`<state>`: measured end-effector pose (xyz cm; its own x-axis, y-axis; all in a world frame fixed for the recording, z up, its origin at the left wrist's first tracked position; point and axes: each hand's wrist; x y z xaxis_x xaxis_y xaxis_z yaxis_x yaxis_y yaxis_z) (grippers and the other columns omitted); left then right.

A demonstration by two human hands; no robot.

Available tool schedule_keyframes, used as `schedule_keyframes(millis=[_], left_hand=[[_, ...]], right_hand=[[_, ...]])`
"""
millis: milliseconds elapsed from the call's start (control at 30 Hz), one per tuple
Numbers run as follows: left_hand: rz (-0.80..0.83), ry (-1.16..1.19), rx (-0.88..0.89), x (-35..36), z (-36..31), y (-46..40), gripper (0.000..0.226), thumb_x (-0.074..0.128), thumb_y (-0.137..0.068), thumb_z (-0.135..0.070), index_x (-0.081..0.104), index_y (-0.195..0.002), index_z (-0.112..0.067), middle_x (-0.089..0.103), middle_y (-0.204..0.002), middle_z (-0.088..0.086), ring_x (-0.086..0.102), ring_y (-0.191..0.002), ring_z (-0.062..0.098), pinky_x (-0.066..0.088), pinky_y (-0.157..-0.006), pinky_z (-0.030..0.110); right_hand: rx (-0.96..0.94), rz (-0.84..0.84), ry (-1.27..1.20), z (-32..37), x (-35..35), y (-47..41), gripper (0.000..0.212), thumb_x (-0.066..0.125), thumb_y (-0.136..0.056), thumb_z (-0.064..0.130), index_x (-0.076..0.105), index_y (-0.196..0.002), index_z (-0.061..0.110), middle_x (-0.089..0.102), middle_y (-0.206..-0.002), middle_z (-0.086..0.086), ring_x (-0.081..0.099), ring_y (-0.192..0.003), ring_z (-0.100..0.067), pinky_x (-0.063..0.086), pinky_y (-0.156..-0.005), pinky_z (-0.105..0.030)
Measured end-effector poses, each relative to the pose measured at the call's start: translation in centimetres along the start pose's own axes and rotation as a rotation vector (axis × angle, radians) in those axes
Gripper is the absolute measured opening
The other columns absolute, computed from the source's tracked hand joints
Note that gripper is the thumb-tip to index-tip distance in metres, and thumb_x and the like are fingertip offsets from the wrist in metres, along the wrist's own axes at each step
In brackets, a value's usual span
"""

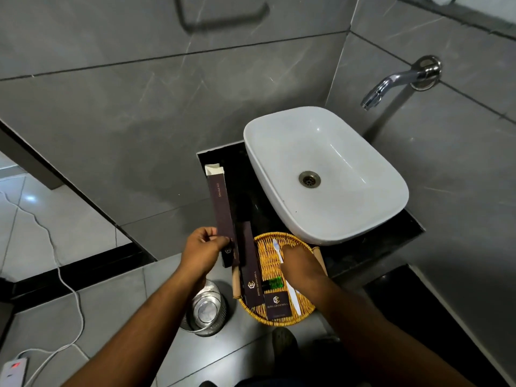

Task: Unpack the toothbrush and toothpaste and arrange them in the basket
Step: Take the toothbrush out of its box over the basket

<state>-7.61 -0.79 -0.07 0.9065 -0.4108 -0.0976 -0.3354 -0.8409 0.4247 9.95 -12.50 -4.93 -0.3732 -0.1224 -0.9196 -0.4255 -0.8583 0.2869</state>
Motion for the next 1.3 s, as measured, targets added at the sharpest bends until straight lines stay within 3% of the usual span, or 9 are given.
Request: schedule_keyframes(millis=[100,233,333,433,667,967,1167,1200,1300], left_hand=[[-0.053,-0.052,-0.005,-1.3,1.7,-1.8,0.014,0.065,-0.08,-0.004,0.057,-0.083,-0.015,0.065,-0.088,0.013,0.062,-0.083,0.024,0.049,-0.07,0.035],[-0.174,-0.191,-0.066,-4.2,5.3,-4.0,0.02,0.073,-0.074,-0.008,0.057,-0.076,-0.02,0.067,-0.083,0.012,0.065,-0.085,0.035,0.055,-0.074,0.046],[-0.228,-0.363,-0.125,-6.3,9.0,-5.8,0.021,0.078,-0.065,-0.017,0.063,-0.079,-0.013,0.07,-0.083,0.018,0.067,-0.083,0.04,0.055,-0.076,0.052],[-0.251,-0.51,-0.167,-7.4,13.0,-7.2,0.022,0.077,-0.064,-0.021,0.065,-0.079,-0.012,0.072,-0.083,0.016,0.068,-0.083,0.037,0.055,-0.076,0.046],[-0.282,-0.616,-0.216,-8.3,23.0,-11.5,0.022,0.065,-0.074,-0.008,0.064,-0.095,-0.003,0.07,-0.101,0.023,0.062,-0.099,0.041,0.05,-0.088,0.043],[-0.346,-0.559,-0.347,-10.1,33.4,-16.8,0.029,0.063,-0.079,-0.012,0.061,-0.105,0.0,0.067,-0.11,0.026,0.059,-0.107,0.043,0.045,-0.091,0.041],[-0.372,-0.411,-0.377,-9.7,31.6,-15.0,0.066,0.07,-0.061,-0.024,0.052,-0.119,0.003,0.062,-0.119,0.027,0.058,-0.112,0.04,0.044,-0.09,0.036],[-0.375,-0.396,-0.35,-9.3,30.3,-14.2,0.06,0.072,-0.065,-0.021,0.055,-0.118,0.001,0.064,-0.118,0.026,0.059,-0.11,0.039,0.044,-0.088,0.034],[-0.42,-0.324,-0.24,-8.0,24.7,-11.2,0.043,0.07,-0.076,-0.016,0.06,-0.117,-0.005,0.067,-0.116,0.02,0.061,-0.109,0.035,0.043,-0.089,0.031]], right_hand=[[0.007,-0.046,0.038,0.0,0.4,0.3,0.013,0.054,-0.092,0.018,0.062,-0.102,0.016,0.068,-0.105,-0.007,0.063,-0.1,-0.026,0.047,-0.089,-0.04],[0.04,-0.04,-0.051,0.3,1.4,0.4,0.018,0.044,-0.095,0.013,0.06,-0.096,0.006,0.064,-0.098,-0.017,0.06,-0.09,-0.034,0.039,-0.065,-0.036],[0.049,-0.1,-0.058,0.3,2.1,0.5,0.011,0.052,-0.092,0.009,0.062,-0.092,0.003,0.064,-0.092,-0.018,0.061,-0.083,-0.035,0.044,-0.065,-0.036],[-0.044,-0.078,0.02,0.1,2.9,0.8,0.007,0.059,-0.09,0.007,0.064,-0.093,0.004,0.067,-0.096,-0.017,0.064,-0.086,-0.031,0.052,-0.076,-0.037],[0.028,-0.106,-0.077,0.4,2.8,0.3,0.016,0.051,-0.095,0.021,0.064,-0.097,0.013,0.067,-0.102,-0.012,0.06,-0.097,-0.03,0.039,-0.08,-0.03],[-0.035,-0.213,0.121,0.3,3.5,0.0,0.006,0.067,-0.086,0.018,0.069,-0.087,0.012,0.068,-0.078,-0.014,0.056,-0.07,-0.023,0.011,-0.063,-0.025],[0.011,-0.149,0.115,-1.4,4.0,-0.1,0.021,0.059,-0.091,0.039,0.066,-0.101,0.022,0.069,-0.093,-0.013,0.061,-0.087,-0.033,0.045,-0.083,-0.042],[0.032,-0.13,0.134,-1.2,3.8,0.2,0.02,0.059,-0.091,0.04,0.066,-0.102,0.024,0.07,-0.096,-0.012,0.062,-0.09,-0.033,0.041,-0.088,-0.042],[0.027,-0.124,0.092,0.2,2.0,1.3,0.016,0.062,-0.088,0.024,0.071,-0.095,0.013,0.072,-0.09,-0.019,0.064,-0.084,-0.036,0.024,-0.071,-0.029]])
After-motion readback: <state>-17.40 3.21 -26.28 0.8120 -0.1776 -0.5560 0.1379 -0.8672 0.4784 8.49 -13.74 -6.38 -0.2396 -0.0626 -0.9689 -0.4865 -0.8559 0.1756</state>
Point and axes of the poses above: each hand's wrist, its own y-axis away from the middle knuckle, its own x-axis out of the palm, z = x × y
